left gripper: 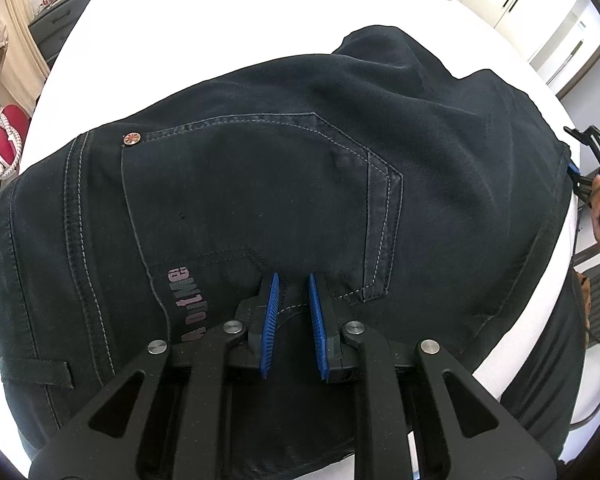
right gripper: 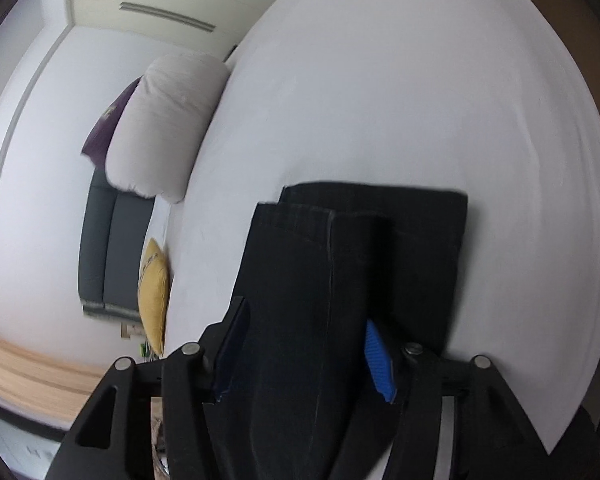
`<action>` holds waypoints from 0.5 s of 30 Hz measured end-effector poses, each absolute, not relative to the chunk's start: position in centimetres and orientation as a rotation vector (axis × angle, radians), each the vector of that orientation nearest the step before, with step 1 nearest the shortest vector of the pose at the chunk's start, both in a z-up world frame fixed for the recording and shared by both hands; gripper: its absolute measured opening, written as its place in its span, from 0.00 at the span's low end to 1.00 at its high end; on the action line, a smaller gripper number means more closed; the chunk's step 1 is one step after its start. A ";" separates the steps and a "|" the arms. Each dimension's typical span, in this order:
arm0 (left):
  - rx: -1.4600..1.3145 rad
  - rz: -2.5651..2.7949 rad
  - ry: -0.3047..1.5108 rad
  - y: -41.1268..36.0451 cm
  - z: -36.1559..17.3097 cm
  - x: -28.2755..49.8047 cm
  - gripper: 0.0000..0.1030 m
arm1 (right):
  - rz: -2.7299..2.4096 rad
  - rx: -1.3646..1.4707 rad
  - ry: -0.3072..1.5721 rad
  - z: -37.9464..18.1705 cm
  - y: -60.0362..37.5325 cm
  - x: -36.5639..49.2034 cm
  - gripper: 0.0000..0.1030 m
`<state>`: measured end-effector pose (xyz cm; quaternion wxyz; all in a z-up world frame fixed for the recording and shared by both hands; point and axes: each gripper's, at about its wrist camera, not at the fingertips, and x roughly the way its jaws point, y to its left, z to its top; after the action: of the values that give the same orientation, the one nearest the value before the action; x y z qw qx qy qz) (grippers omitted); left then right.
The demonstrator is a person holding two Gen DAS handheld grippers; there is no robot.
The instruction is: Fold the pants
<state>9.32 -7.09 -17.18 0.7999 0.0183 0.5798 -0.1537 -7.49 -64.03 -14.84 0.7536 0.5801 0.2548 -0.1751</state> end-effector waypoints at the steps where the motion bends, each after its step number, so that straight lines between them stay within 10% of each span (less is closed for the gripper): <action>1: 0.040 -0.329 1.244 -7.3 -17.1 9.3 0.15 | -0.393 1.272 0.551 -14.9 -64.4 -7.7 0.47; 4: 0.040 -0.329 1.243 -7.5 -17.1 9.3 0.15 | -0.423 1.271 0.571 -15.2 -65.2 -8.3 0.06; 15: 0.059 -0.334 1.255 -7.0 -16.6 9.4 0.15 | -0.448 1.293 0.523 -15.5 -66.2 -11.6 0.04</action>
<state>9.41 -7.04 -16.57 0.7961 0.0276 0.5843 -0.1555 -11.57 -66.21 -15.52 0.7434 0.5904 0.2387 -0.2045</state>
